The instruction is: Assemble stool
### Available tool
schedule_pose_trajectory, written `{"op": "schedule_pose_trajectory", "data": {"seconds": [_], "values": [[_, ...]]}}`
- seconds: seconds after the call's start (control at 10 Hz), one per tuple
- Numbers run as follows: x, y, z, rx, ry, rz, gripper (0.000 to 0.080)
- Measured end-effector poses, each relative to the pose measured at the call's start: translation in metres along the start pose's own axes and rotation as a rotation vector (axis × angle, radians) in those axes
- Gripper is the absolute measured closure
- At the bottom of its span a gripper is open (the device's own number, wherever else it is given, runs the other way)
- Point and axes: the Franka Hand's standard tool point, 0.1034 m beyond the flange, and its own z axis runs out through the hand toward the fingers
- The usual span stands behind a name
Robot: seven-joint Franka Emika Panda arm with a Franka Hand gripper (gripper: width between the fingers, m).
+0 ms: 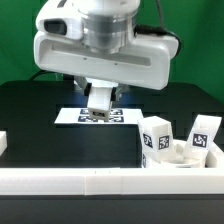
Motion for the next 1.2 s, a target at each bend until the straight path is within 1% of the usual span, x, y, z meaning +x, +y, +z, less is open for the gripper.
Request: {"op": "schedule_pose_trajectory", "data": {"seconds": [0.1, 0.2, 0.3, 0.5, 0.6, 0.7, 0.8, 0.9, 1.0, 1.1, 1.2], "values": [[-0.004, -0.011, -0.004, 0.015, 0.059, 0.027, 0.0462], [-0.007, -0.027, -0.013, 0.030, 0.116, 0.043, 0.0462], [-0.002, -0.039, -0.020, 0.049, 0.216, 0.036, 0.0462], [0.000, -0.040, -0.015, 0.065, 0.313, 0.036, 0.0462], [0.006, -0.046, -0.018, 0.081, 0.416, 0.027, 0.0462], [0.006, -0.051, -0.017, 0.095, 0.488, 0.028, 0.0462], [-0.001, -0.064, -0.018, 0.122, 0.573, 0.040, 0.0462], [-0.013, -0.076, -0.019, 0.135, 0.603, 0.020, 0.0462], [-0.018, -0.084, -0.023, 0.137, 0.584, 0.012, 0.0462], [-0.018, -0.094, -0.029, 0.143, 0.591, 0.005, 0.0462], [-0.019, -0.097, -0.030, 0.143, 0.589, 0.001, 0.0462]]}}
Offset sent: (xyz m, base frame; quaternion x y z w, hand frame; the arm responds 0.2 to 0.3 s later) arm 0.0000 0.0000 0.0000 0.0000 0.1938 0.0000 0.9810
